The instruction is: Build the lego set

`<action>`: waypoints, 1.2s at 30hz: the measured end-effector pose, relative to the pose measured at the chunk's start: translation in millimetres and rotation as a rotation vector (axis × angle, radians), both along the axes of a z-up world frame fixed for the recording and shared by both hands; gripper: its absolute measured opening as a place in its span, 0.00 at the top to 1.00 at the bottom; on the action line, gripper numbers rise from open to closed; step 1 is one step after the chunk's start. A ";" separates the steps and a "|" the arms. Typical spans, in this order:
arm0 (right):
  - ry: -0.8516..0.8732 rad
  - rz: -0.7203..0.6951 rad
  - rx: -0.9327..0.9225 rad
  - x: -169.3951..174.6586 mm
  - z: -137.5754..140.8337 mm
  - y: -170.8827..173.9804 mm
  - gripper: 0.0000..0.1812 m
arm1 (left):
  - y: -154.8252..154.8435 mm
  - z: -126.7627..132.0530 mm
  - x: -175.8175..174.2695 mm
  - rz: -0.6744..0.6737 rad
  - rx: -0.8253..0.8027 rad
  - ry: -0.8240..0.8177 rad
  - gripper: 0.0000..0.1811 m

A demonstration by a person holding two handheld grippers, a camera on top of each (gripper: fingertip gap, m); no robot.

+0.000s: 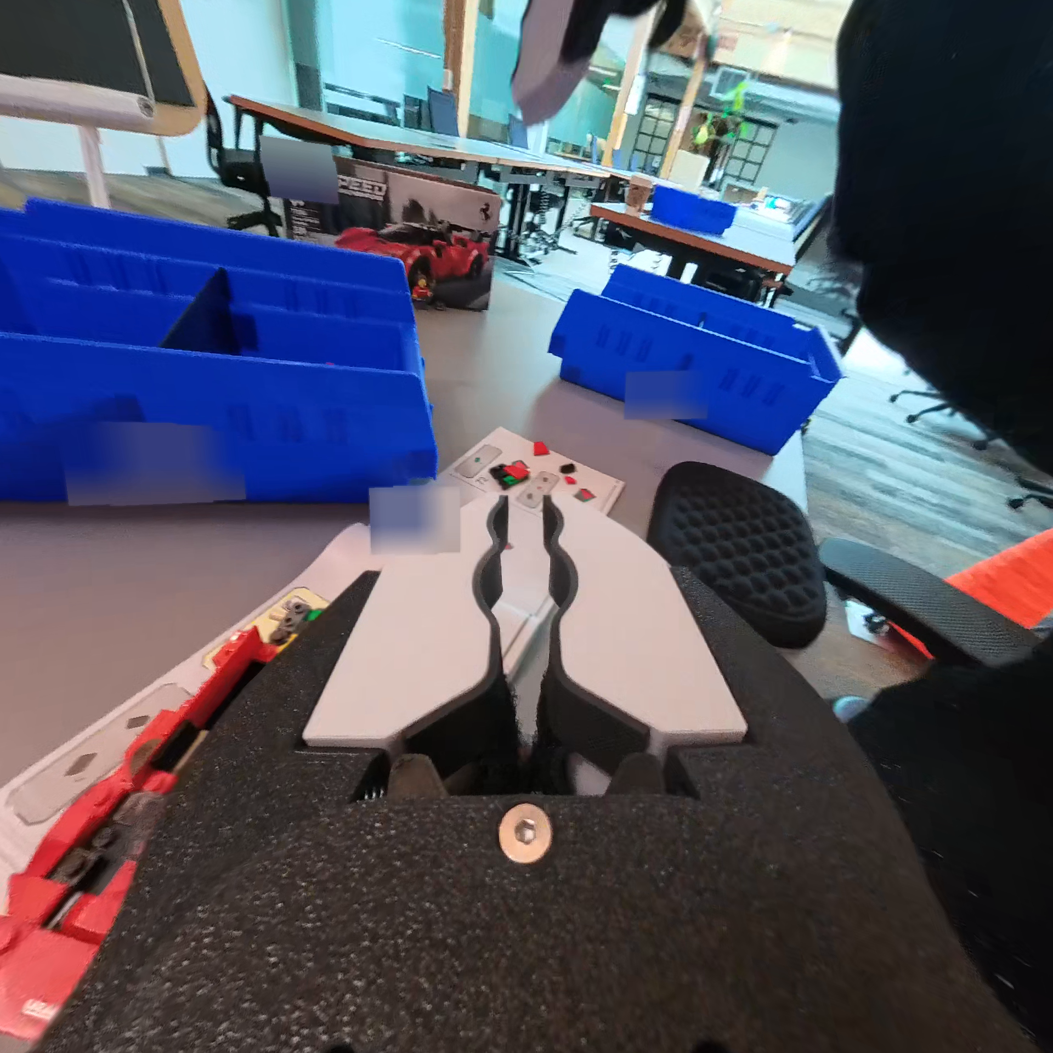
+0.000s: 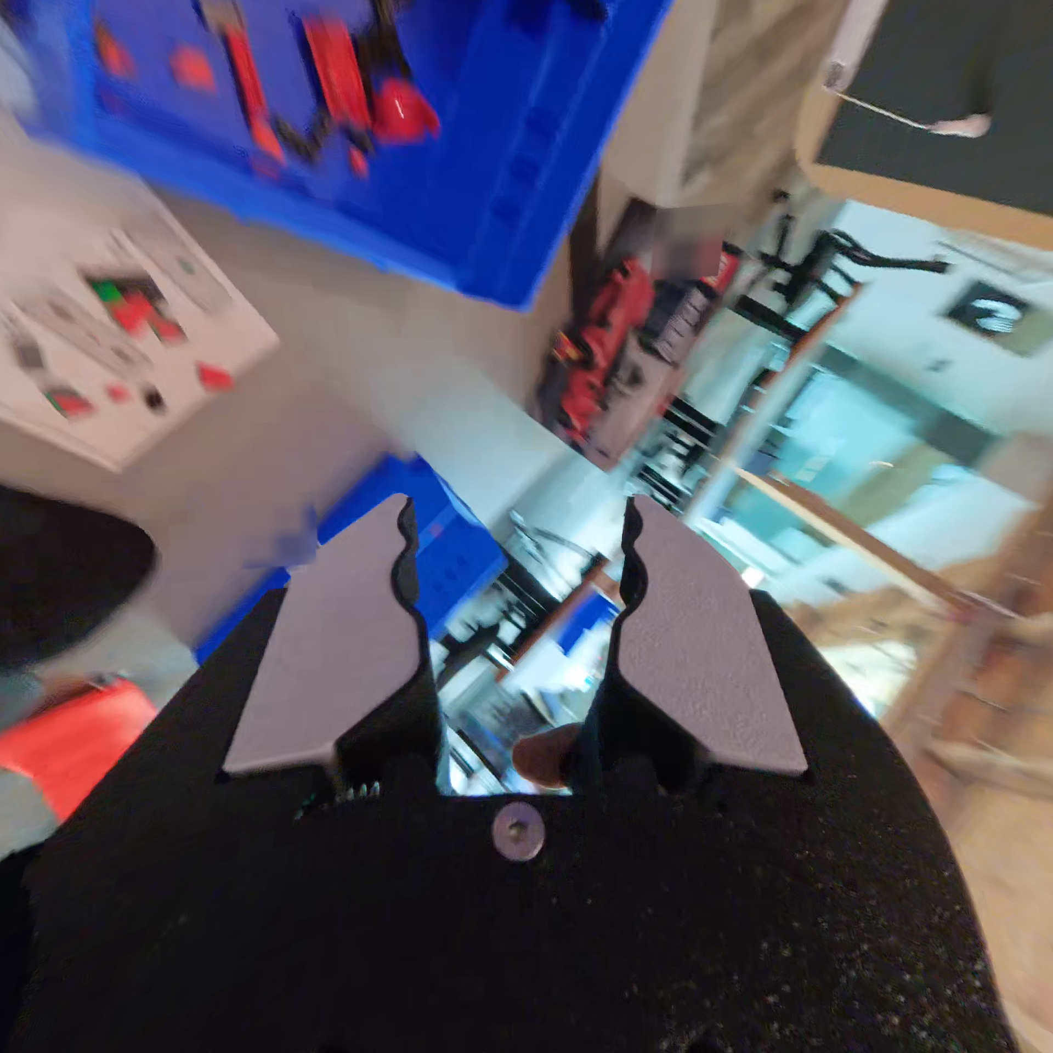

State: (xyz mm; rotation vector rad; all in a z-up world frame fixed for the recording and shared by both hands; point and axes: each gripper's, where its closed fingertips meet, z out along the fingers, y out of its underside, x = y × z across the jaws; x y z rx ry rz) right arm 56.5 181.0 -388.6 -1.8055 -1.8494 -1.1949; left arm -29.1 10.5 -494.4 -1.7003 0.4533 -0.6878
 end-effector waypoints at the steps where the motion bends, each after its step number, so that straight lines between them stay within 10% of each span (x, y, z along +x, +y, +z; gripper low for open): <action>1: 0.090 0.000 -0.054 -2.3 -16.7 6.5 0.61 | 3.1 -0.2 -1.4 0.009 -0.004 0.008 0.94; 13: 1.169 0.364 -0.371 -34.9 -45.9 -78.1 0.54 | 22.1 67.9 16.5 -0.016 0.141 -0.090 0.91; 20: 1.885 0.455 -1.005 -17.9 -12.6 -122.3 0.51 | 38.5 74.4 40.0 -0.093 0.119 0.138 0.77; 26: 1.829 0.321 -0.939 14.9 -51.9 -94.6 0.56 | 41.6 62.1 47.5 -0.084 0.146 0.196 0.77; 36: 1.518 0.194 -0.706 56.2 -143.1 -82.8 1.00 | 34.0 0.4 65.3 -0.182 0.040 0.346 1.00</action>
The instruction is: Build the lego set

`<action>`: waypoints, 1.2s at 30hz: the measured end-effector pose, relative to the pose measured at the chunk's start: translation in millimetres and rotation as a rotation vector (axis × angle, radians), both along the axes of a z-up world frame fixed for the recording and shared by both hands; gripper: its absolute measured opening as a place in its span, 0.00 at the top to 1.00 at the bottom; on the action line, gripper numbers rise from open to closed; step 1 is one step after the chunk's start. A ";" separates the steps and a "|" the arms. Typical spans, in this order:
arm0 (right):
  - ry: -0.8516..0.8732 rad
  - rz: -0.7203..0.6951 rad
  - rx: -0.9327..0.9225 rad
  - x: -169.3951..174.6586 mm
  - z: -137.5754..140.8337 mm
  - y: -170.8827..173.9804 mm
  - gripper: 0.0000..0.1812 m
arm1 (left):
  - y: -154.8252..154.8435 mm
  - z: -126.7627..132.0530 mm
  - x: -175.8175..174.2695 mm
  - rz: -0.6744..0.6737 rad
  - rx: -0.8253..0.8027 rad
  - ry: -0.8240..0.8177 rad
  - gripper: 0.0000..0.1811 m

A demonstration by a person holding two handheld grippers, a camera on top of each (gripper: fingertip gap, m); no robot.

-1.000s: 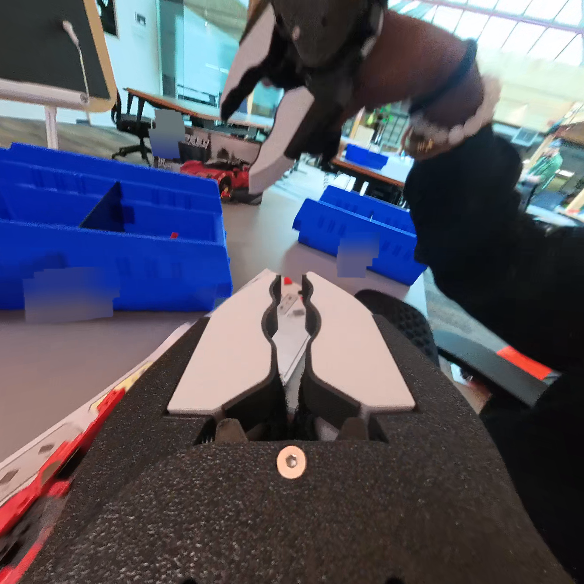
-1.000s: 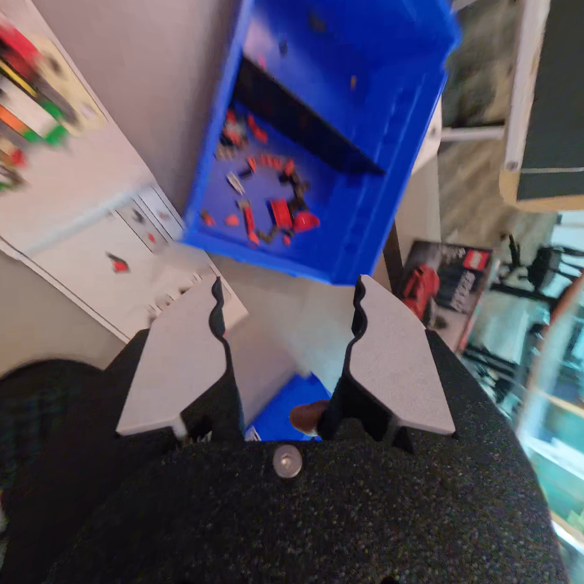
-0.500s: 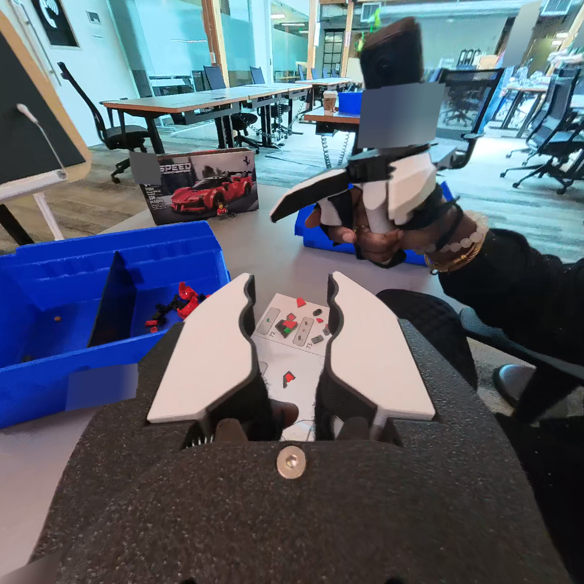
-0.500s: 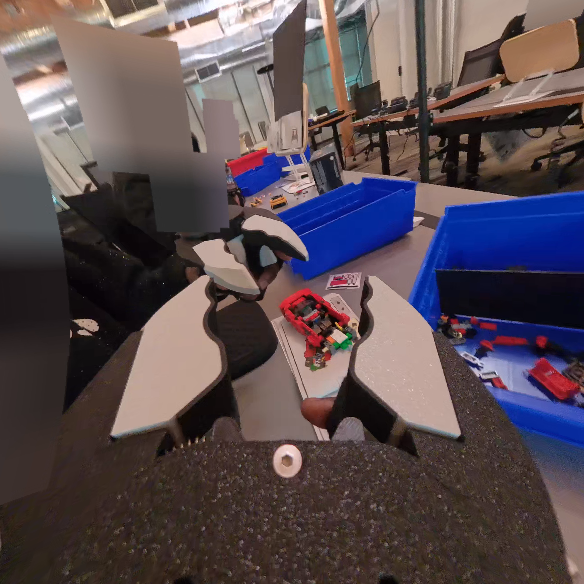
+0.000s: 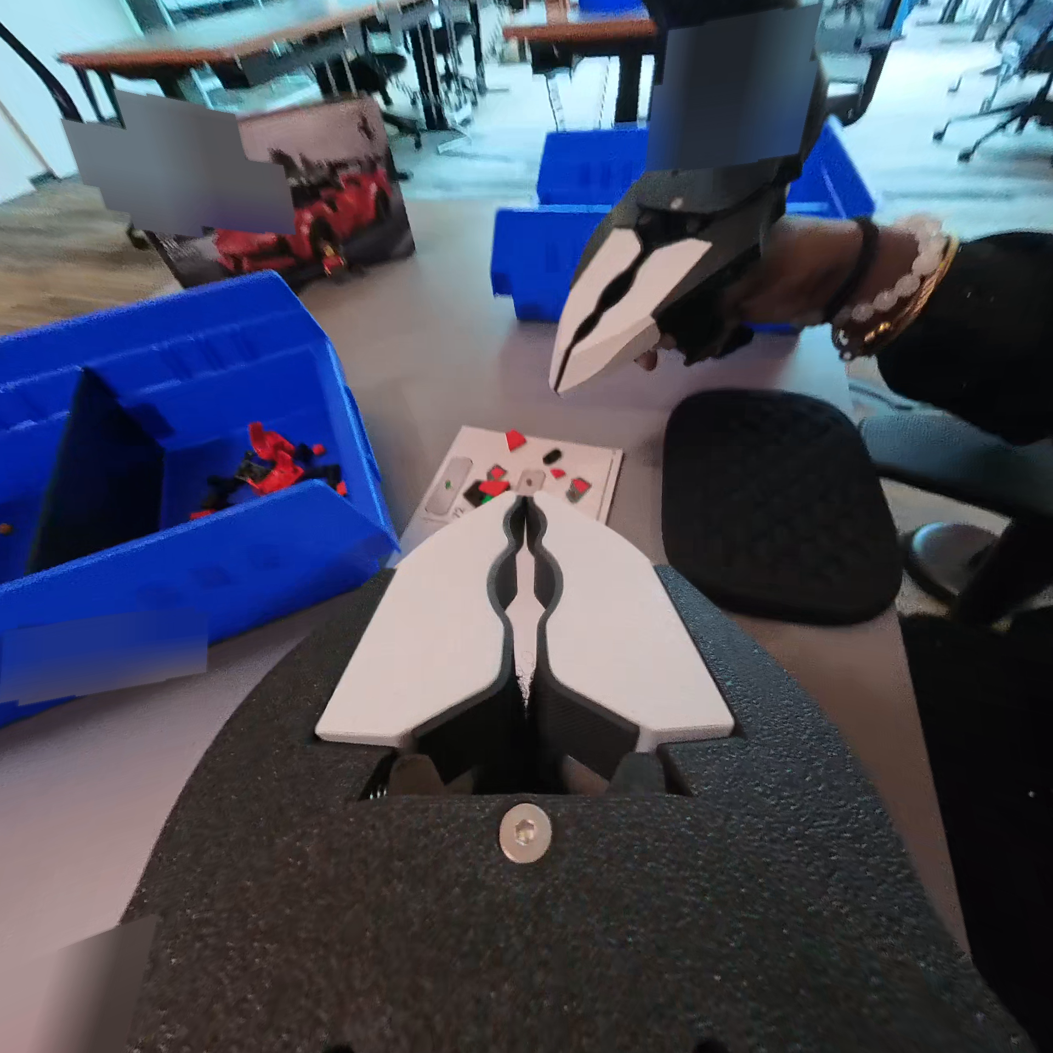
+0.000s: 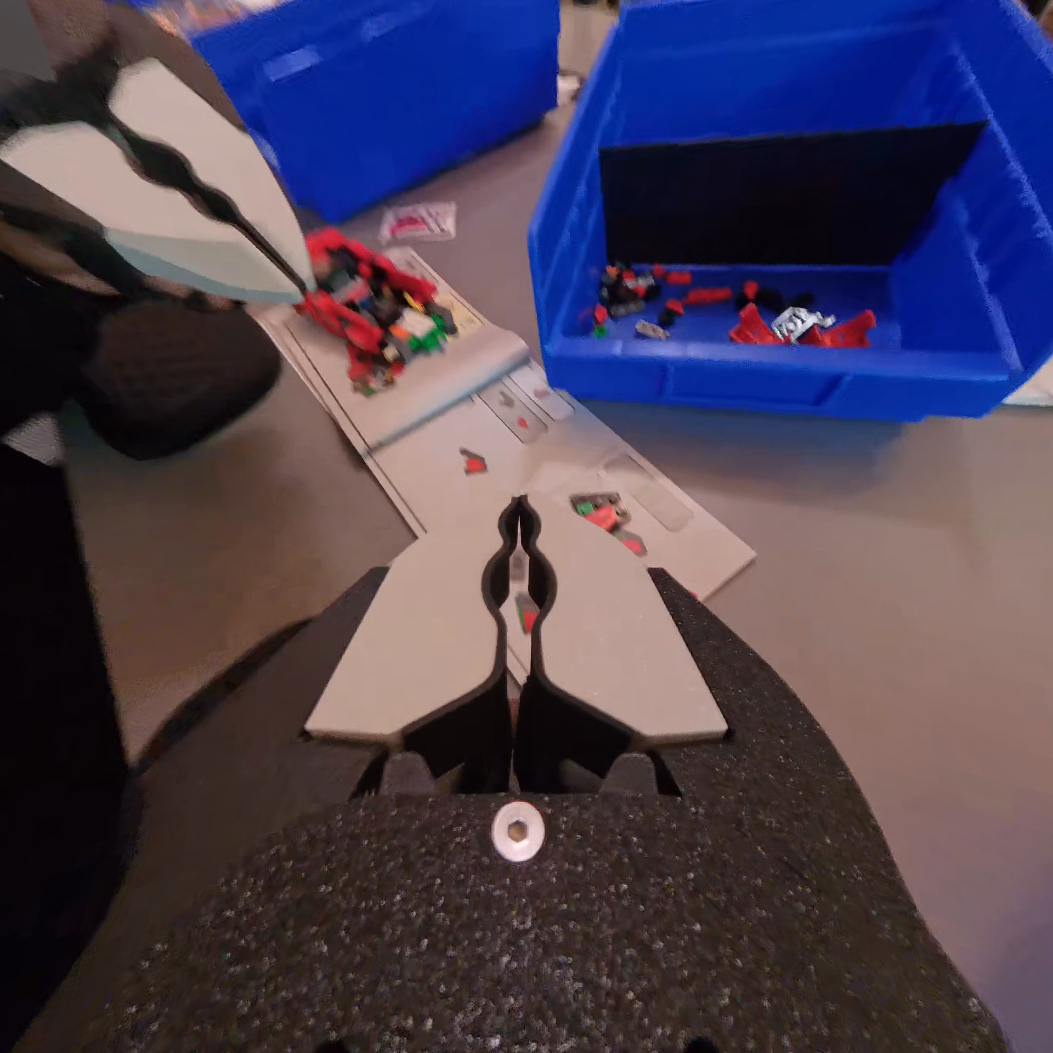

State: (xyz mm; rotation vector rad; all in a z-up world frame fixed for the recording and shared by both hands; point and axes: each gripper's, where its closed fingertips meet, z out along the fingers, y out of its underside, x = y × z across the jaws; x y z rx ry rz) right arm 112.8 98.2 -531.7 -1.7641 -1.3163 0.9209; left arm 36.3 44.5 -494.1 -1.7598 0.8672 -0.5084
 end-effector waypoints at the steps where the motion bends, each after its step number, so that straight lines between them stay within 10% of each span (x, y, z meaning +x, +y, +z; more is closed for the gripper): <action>1: -0.052 -0.010 0.027 2.8 -10.6 2.0 1.00 | -0.4 -7.3 2.5 -0.003 -0.010 0.025 1.00; 16: -0.487 0.054 0.069 -5.9 -80.1 24.7 0.99 | -1.6 -63.9 19.3 0.031 -0.199 0.096 0.99; 31: -0.487 0.231 0.167 -4.8 -80.8 -1.7 1.00 | 4.3 -87.2 25.4 0.050 -0.236 0.193 0.99; 36: -0.275 0.055 0.078 4.4 -48.1 2.5 0.90 | -0.6 -117.5 17.4 0.073 -0.414 0.312 1.00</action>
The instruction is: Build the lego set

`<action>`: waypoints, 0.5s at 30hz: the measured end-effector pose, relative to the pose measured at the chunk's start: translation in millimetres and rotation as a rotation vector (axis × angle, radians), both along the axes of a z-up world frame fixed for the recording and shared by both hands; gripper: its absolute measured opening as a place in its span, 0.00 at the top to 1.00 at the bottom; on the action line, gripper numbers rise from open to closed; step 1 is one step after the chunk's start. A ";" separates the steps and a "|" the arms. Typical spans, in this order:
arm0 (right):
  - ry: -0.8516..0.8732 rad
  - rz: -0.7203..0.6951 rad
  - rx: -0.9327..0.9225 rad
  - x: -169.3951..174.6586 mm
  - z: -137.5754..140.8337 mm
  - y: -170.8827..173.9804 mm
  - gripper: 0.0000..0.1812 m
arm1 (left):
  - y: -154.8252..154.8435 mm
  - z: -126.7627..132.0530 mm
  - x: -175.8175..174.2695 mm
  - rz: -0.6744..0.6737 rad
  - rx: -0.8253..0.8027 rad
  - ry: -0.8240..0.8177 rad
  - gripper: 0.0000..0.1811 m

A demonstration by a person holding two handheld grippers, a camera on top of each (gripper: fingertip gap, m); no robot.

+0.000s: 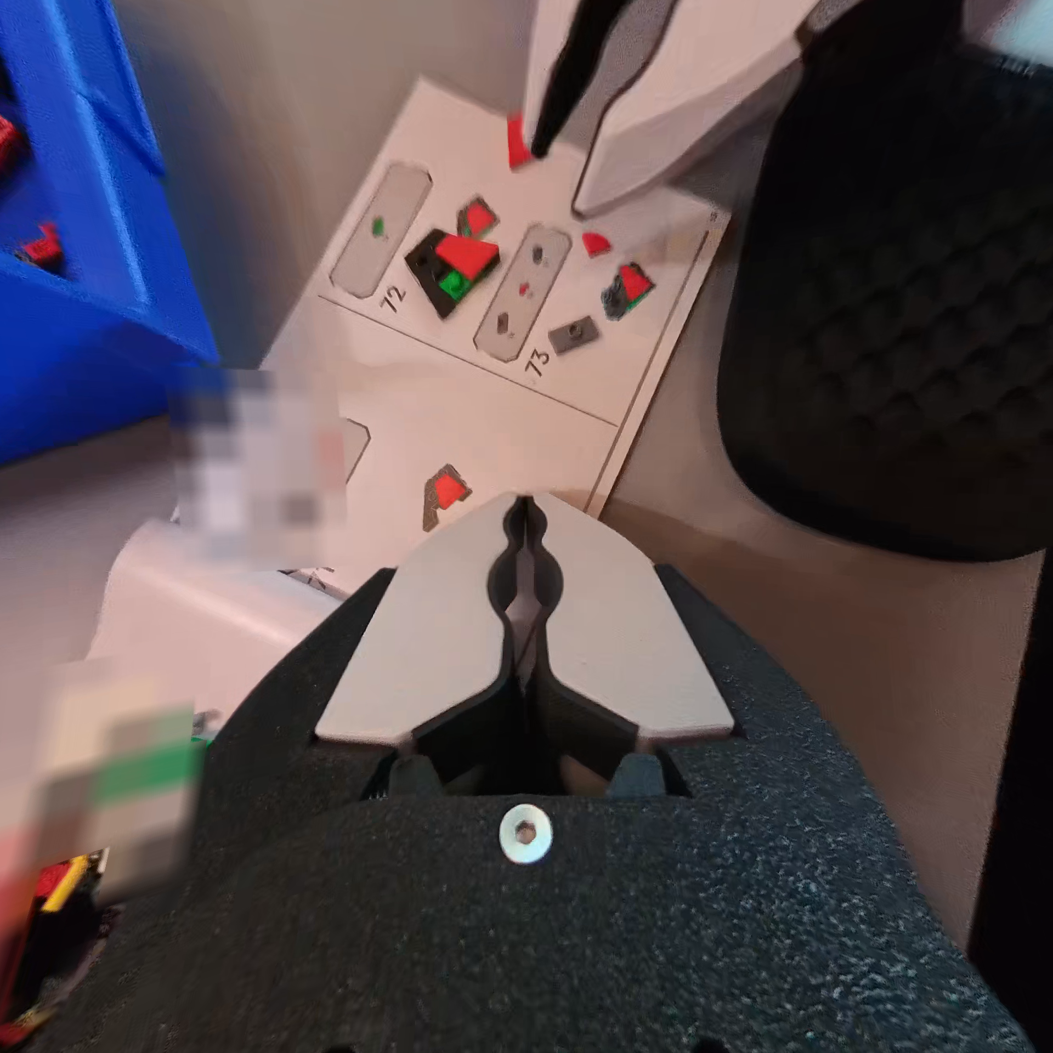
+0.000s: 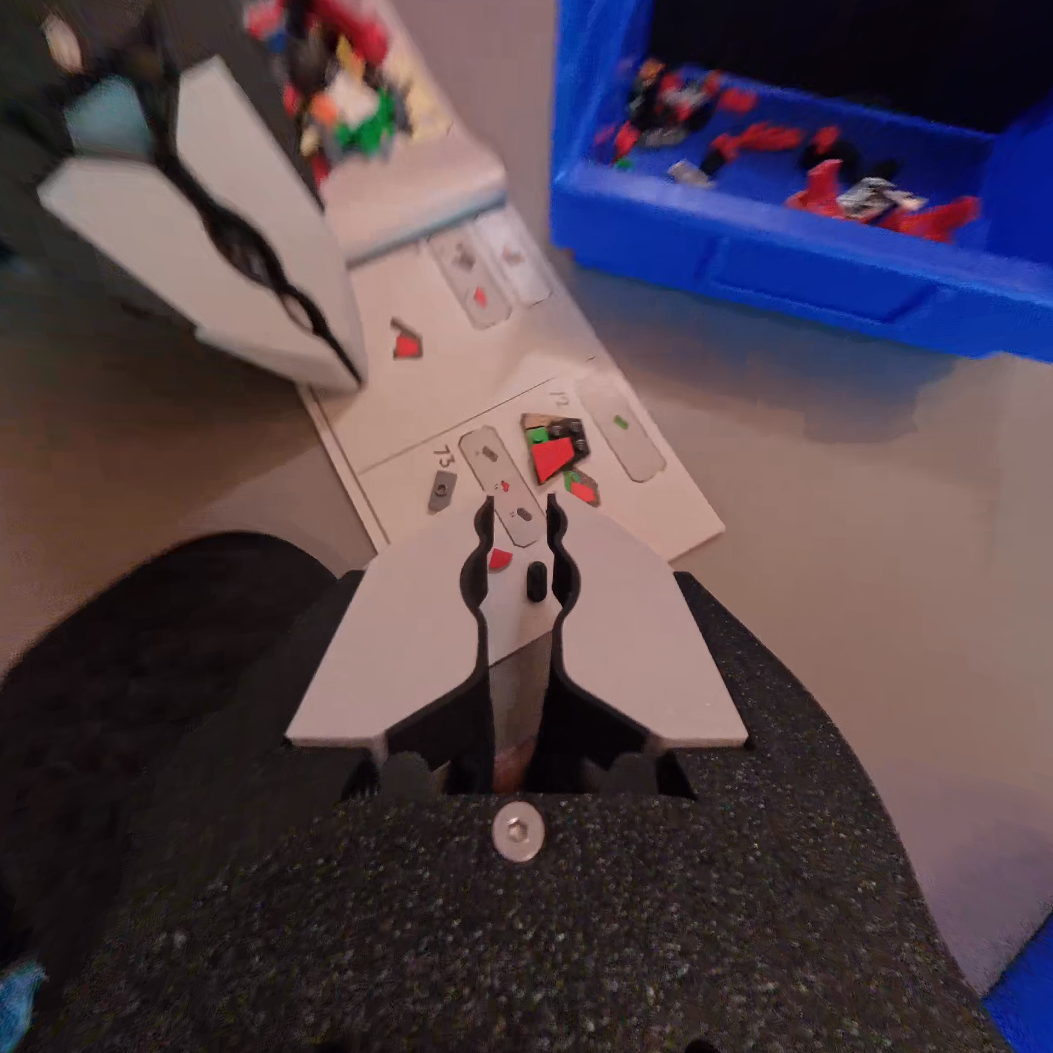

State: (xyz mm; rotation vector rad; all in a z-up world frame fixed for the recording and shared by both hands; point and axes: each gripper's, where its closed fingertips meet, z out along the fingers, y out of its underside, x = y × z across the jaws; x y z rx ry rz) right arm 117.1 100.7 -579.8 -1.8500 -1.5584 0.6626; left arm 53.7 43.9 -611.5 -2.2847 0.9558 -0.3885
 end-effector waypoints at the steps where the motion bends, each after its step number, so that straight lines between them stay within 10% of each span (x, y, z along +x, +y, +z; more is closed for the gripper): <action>1: 0.048 -0.067 -0.027 4.8 5.3 3.4 0.90 | -1.4 -0.5 0.8 0.009 -0.016 -0.021 1.00; 15: -0.083 -0.129 -0.045 29.1 -32.0 -14.0 0.88 | -8.5 -0.1 0.8 0.059 -0.001 -0.032 1.00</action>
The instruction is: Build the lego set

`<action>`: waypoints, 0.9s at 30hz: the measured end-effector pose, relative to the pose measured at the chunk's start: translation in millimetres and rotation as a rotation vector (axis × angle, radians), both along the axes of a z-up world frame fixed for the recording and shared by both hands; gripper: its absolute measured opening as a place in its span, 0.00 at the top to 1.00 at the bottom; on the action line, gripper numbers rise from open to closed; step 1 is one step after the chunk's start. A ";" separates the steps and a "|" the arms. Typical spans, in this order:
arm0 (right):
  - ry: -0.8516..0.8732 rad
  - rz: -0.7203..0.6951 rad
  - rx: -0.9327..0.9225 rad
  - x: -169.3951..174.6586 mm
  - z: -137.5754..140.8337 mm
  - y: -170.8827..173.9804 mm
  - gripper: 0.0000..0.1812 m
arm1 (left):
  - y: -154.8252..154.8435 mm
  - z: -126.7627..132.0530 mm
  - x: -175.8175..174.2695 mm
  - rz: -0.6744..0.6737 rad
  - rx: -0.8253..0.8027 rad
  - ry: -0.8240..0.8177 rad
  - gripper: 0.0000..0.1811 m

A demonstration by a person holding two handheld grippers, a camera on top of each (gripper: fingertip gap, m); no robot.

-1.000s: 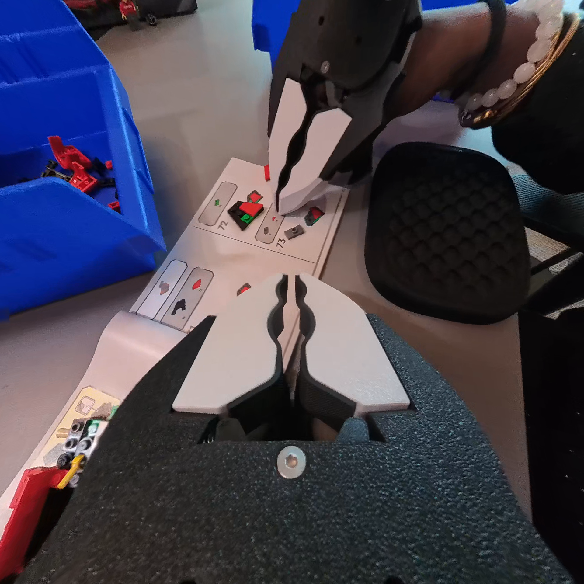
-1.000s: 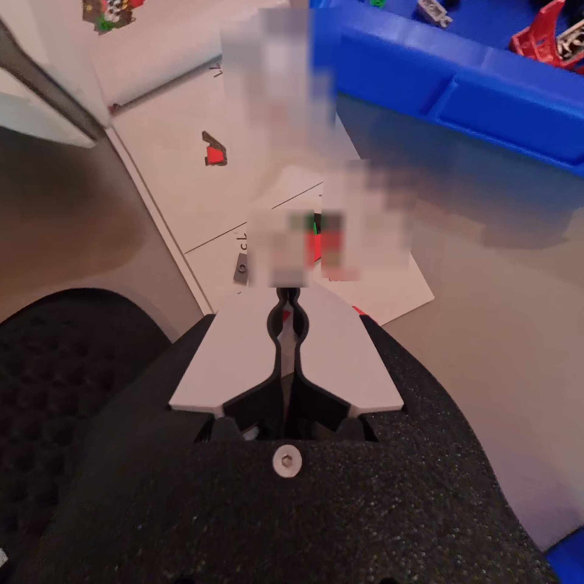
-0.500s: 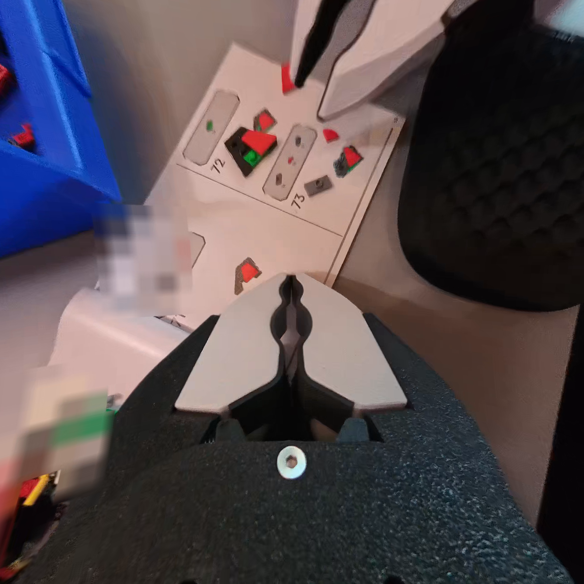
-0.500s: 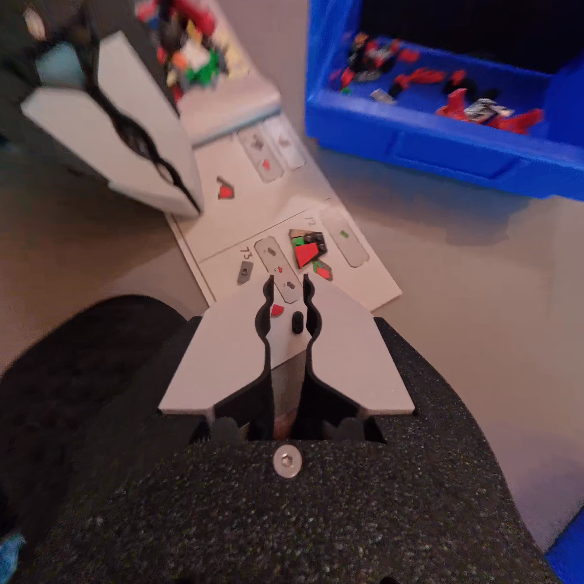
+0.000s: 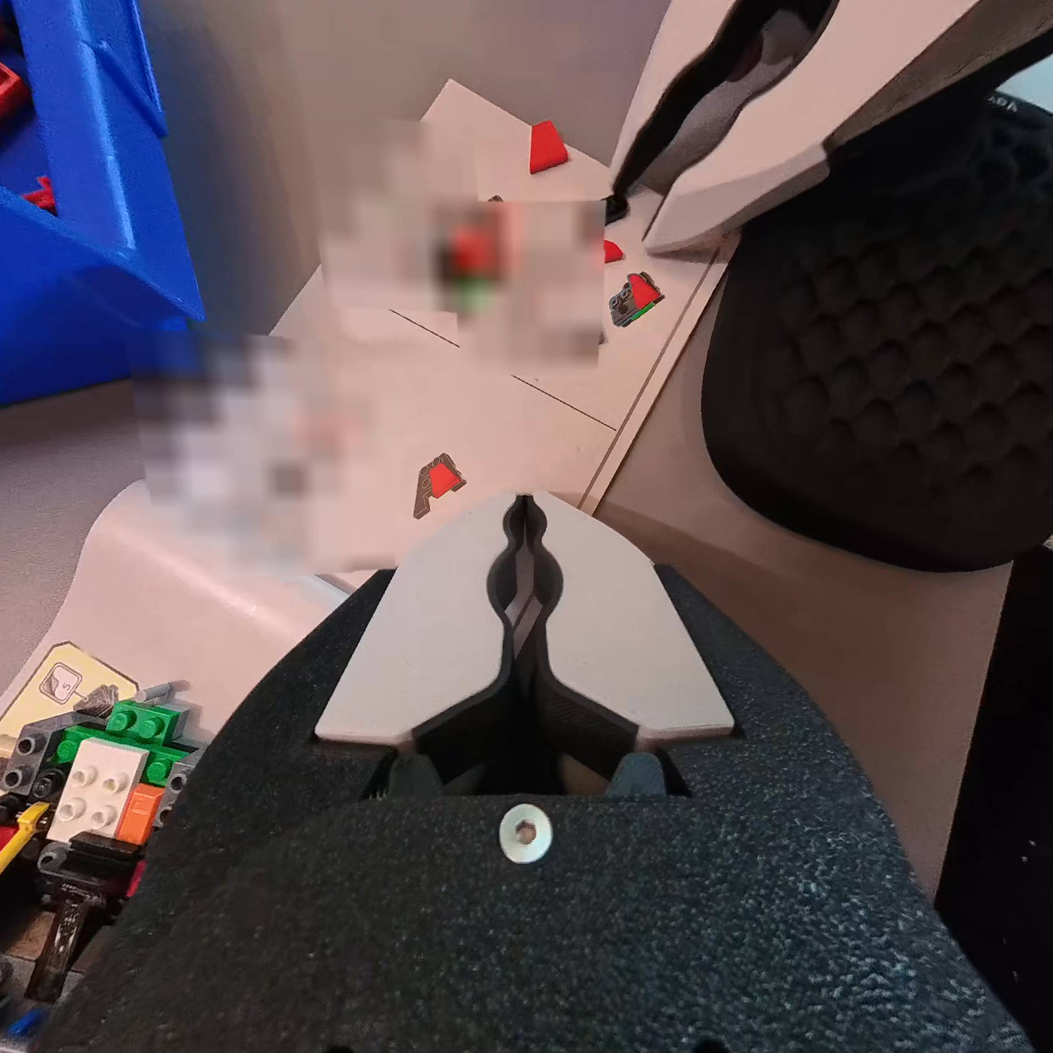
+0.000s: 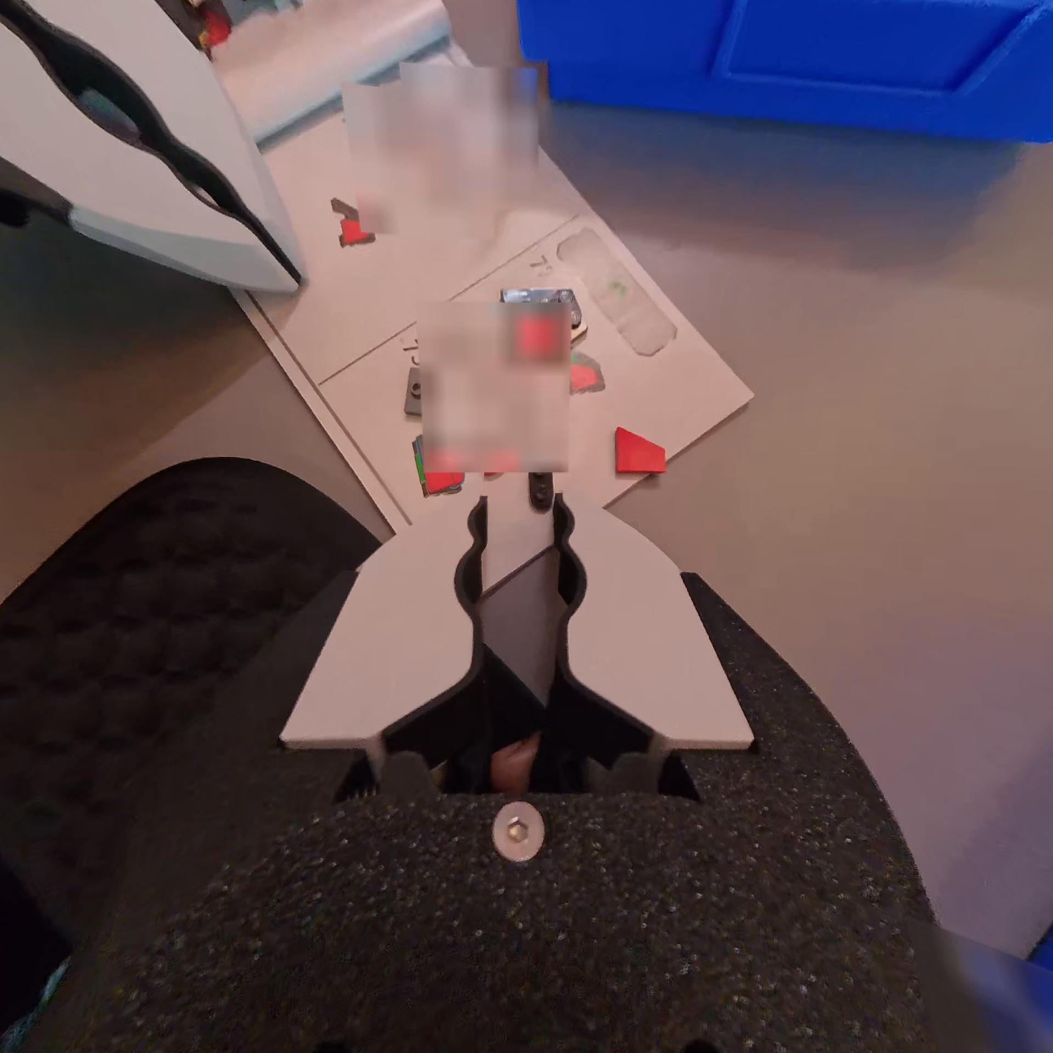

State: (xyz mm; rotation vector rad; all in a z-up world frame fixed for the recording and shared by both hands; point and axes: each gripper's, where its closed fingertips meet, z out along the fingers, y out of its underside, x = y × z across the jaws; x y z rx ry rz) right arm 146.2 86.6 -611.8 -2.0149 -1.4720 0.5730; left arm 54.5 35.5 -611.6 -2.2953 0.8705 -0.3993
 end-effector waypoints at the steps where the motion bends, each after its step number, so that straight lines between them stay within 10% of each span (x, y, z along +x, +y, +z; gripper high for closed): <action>1: -0.001 0.001 -0.006 -0.4 0.0 0.1 0.88 | 0.0 0.0 -0.1 -0.001 -0.002 -0.003 1.00; 27: 0.045 0.069 0.066 -2.8 2.1 -9.2 0.77 | -0.3 0.0 -0.2 -0.005 0.042 -0.020 1.00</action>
